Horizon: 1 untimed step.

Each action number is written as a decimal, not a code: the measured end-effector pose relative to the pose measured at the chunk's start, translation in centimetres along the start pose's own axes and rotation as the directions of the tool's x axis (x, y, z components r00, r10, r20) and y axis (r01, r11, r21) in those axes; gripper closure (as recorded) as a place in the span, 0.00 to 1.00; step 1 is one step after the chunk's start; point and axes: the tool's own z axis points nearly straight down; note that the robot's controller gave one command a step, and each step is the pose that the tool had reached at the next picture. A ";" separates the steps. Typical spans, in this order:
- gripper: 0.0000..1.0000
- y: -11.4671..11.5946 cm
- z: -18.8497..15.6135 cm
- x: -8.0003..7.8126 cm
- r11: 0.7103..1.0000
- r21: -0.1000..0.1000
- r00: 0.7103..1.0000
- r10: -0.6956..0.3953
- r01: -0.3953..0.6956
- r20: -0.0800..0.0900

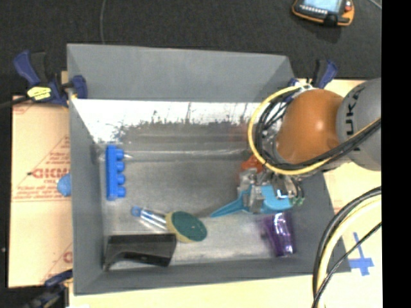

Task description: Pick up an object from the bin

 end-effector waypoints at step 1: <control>1.00 -1.6 3.6 0.3 1.000 -0.001 1.000 0.010 -0.010 -0.006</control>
Offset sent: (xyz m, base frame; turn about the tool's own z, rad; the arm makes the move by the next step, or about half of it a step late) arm 0.0031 -0.0133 -0.0214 -0.0238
